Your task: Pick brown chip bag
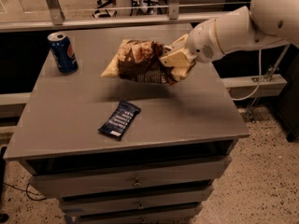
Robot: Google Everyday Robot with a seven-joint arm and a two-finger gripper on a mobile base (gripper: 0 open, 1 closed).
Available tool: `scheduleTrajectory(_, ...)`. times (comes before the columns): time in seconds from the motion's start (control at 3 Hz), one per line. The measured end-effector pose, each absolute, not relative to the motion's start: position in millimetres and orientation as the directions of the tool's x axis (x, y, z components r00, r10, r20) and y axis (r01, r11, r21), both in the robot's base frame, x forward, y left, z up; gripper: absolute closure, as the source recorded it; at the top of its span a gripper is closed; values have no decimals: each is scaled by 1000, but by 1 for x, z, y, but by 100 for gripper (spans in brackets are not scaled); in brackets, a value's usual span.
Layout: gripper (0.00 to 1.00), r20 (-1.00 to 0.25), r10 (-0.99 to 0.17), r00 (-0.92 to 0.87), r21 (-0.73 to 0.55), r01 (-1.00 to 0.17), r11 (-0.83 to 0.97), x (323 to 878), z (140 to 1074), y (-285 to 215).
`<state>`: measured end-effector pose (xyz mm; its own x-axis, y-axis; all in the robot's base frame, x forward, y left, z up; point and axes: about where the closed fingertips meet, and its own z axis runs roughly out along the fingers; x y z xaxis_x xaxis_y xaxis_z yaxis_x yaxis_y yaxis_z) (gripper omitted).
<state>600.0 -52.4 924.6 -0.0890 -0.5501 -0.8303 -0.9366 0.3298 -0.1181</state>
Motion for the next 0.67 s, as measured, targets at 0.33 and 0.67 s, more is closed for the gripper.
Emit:
scheduleTrajectory(0.33, 100, -863, -501, -62, -106, -948, 301, 580, 962, -44)
scheduleTrajectory(0.67, 100, -867, -495, -62, -101, -950, 297, 578, 964, -43)
